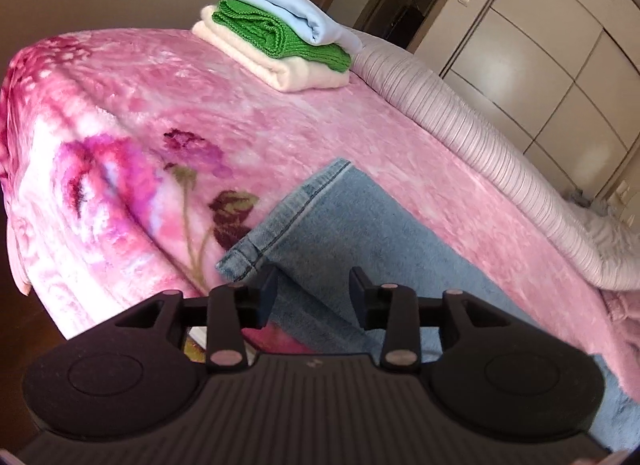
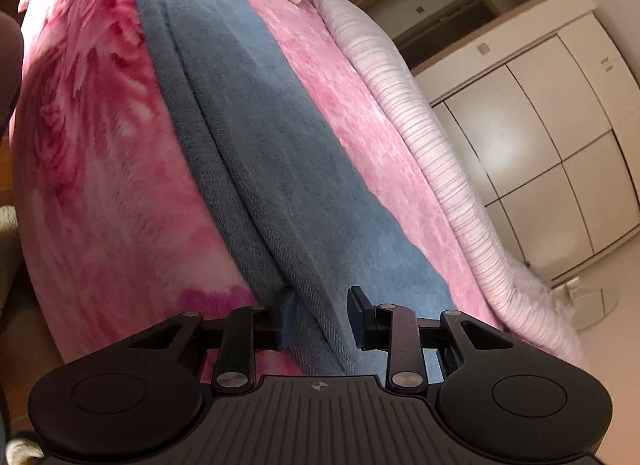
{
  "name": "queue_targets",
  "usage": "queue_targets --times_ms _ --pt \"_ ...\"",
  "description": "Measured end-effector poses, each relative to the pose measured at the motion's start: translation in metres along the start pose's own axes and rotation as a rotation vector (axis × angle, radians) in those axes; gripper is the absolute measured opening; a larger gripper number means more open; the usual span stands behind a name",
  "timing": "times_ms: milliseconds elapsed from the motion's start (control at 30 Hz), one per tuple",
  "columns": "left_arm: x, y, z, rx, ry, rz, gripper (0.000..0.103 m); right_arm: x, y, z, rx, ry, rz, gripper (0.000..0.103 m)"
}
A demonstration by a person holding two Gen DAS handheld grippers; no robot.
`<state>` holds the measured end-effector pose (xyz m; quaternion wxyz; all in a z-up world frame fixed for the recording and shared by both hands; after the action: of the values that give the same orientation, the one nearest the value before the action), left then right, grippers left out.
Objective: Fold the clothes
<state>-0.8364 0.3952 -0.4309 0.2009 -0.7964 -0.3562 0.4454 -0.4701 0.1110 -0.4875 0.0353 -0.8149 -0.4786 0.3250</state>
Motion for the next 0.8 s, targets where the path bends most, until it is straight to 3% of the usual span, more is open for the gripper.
queue_targets --times_ms 133,467,567,800 --pt "0.007 -0.006 0.000 -0.024 0.000 0.001 0.034 0.002 0.002 -0.003 0.016 0.019 -0.004 0.031" --pt "0.000 0.011 -0.014 0.088 -0.042 -0.015 0.035 0.006 0.003 -0.012 0.035 0.019 0.002 0.031" --pt "-0.001 0.011 -0.006 0.001 -0.013 -0.013 0.040 0.007 0.002 -0.013 0.052 0.008 0.000 0.031" --pt "0.016 -0.004 0.016 -0.350 0.069 0.012 0.041 0.009 0.000 -0.014 0.084 -0.002 -0.003 0.031"
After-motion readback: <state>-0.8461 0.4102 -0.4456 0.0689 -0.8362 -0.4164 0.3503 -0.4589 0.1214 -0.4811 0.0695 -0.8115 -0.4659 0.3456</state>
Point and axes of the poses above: each gripper's, at about its wrist camera, not at the fingertips, and x roughly the way its jaws point, z to its left, y to its underside, the point moved 2 cm from there along x, roughly the way its jaws point, and after that the axes turned 6 degrees about -x, right-handed, at the moved point
